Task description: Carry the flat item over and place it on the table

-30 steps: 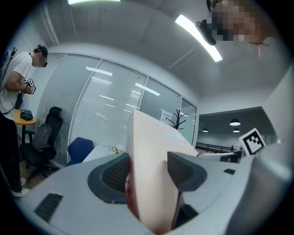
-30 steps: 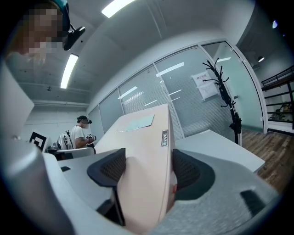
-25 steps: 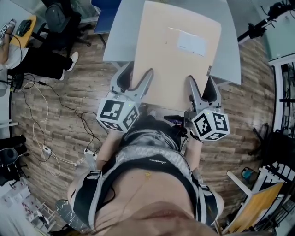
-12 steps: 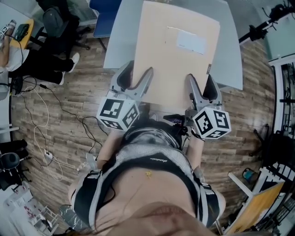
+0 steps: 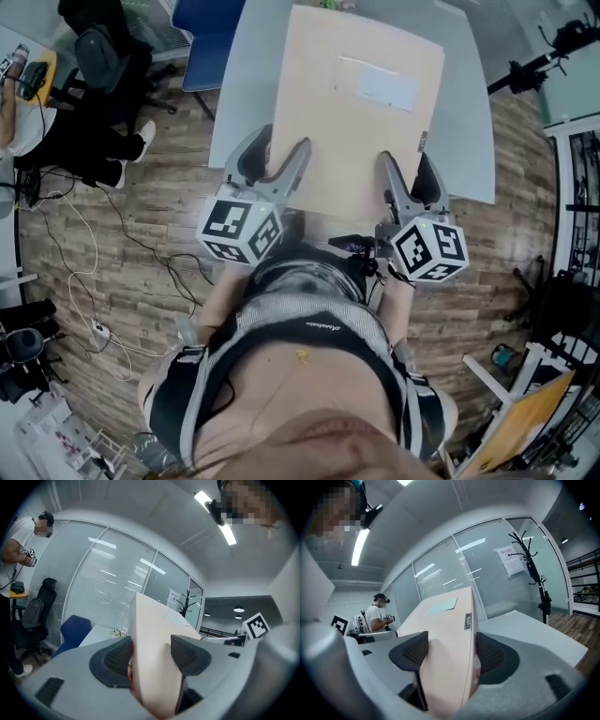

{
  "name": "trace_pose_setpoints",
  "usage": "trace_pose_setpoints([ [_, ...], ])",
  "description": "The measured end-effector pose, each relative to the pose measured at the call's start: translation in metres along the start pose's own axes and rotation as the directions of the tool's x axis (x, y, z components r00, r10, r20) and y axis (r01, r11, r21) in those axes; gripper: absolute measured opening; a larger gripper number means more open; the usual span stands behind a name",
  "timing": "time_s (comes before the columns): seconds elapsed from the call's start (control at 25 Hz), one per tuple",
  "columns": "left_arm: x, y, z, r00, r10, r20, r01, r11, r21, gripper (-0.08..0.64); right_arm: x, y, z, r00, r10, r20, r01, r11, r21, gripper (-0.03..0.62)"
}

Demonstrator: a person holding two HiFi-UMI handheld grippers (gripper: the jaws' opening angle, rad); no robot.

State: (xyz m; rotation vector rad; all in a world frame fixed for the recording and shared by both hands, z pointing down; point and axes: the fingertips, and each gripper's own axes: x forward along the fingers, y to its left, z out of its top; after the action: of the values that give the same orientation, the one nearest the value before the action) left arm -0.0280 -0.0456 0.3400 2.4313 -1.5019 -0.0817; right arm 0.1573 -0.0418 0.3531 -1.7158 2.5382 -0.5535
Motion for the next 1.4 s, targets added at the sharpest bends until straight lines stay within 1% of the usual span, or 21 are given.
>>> trace_pose_setpoints([
  [0.16,0.033,0.022,0.010,1.000,-0.018,0.001,0.018,1.000,0.005,0.252,0.034,-0.005,0.011,1.000,-0.026,0.012,0.026,1.000,-0.008,0.314],
  [0.36,0.067,0.036,0.020,0.999,-0.047,-0.007,0.047,0.999,0.007,0.252,0.062,-0.016,0.023,0.998,-0.059,0.021,0.059,0.998,-0.007,0.313],
  [0.64,0.102,0.060,0.022,0.998,-0.049,-0.027,0.049,0.999,0.001,0.252,0.100,-0.027,0.026,0.997,-0.077,0.010,0.077,0.997,-0.006,0.312],
  [0.88,0.120,0.080,0.024,0.998,-0.058,-0.024,0.058,0.998,-0.001,0.250,0.126,-0.028,0.025,0.996,-0.087,0.014,0.087,0.996,-0.010,0.311],
  [1.08,0.132,0.091,0.024,0.996,-0.080,-0.037,0.080,0.997,0.009,0.249,0.138,-0.029,0.021,0.994,-0.110,0.026,0.110,0.994,0.011,0.311],
  [1.24,0.136,0.094,0.023,0.994,-0.093,-0.049,0.093,0.996,0.005,0.249,0.139,-0.029,0.019,0.992,-0.123,0.023,0.122,0.992,0.021,0.311],
  [1.4,0.140,0.097,0.024,0.995,-0.084,-0.052,0.084,0.996,0.000,0.249,0.145,-0.031,0.022,0.993,-0.116,0.017,0.115,0.993,0.020,0.310],
])
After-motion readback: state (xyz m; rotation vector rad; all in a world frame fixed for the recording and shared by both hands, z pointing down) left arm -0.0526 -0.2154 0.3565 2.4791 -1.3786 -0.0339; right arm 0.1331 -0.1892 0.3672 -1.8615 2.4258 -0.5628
